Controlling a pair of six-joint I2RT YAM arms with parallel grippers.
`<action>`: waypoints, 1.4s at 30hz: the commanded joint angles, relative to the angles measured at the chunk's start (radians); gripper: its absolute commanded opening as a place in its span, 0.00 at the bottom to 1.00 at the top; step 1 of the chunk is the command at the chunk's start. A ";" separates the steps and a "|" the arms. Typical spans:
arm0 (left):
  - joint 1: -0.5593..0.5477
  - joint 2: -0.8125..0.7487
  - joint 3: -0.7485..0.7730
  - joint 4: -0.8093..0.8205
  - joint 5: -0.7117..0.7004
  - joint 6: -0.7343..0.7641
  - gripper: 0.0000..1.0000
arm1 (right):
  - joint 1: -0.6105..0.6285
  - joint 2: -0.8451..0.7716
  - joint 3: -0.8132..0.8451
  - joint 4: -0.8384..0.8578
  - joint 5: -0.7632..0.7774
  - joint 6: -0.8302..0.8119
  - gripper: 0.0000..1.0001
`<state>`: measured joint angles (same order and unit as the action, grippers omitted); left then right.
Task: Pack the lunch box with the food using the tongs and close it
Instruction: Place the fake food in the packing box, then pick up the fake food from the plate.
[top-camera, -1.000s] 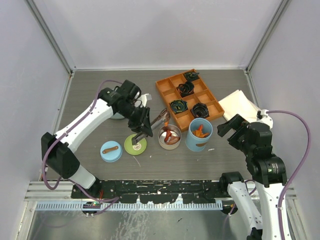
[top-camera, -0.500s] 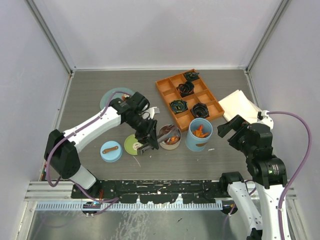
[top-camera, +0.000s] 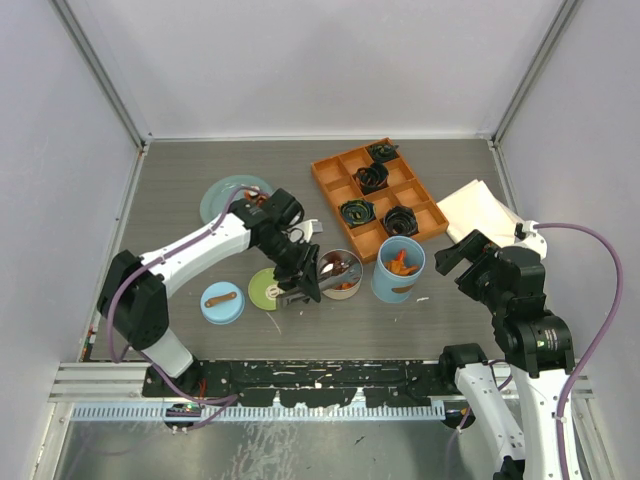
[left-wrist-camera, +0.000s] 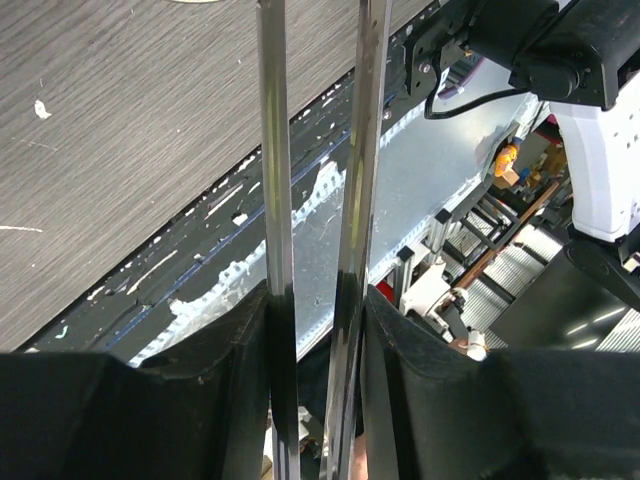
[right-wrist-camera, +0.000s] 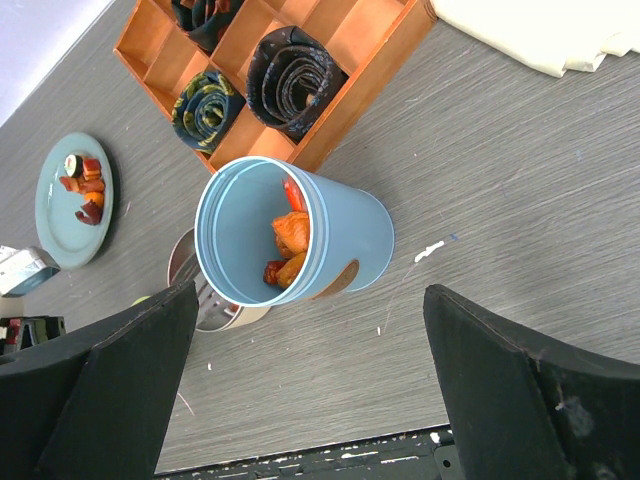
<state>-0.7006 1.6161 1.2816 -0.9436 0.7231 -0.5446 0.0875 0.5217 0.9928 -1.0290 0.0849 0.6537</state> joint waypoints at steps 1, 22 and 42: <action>-0.002 0.002 0.074 -0.032 -0.011 0.054 0.38 | -0.003 0.000 0.027 0.019 0.015 0.004 1.00; 0.358 -0.148 0.199 -0.167 -0.106 0.139 0.36 | -0.003 0.011 0.034 0.025 0.010 0.001 1.00; 0.485 0.050 0.334 -0.225 -0.571 0.337 0.33 | -0.003 0.017 0.035 0.024 0.027 0.000 1.00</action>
<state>-0.2203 1.6711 1.5818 -1.1641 0.2302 -0.2455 0.0875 0.5350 0.9932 -1.0290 0.0891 0.6533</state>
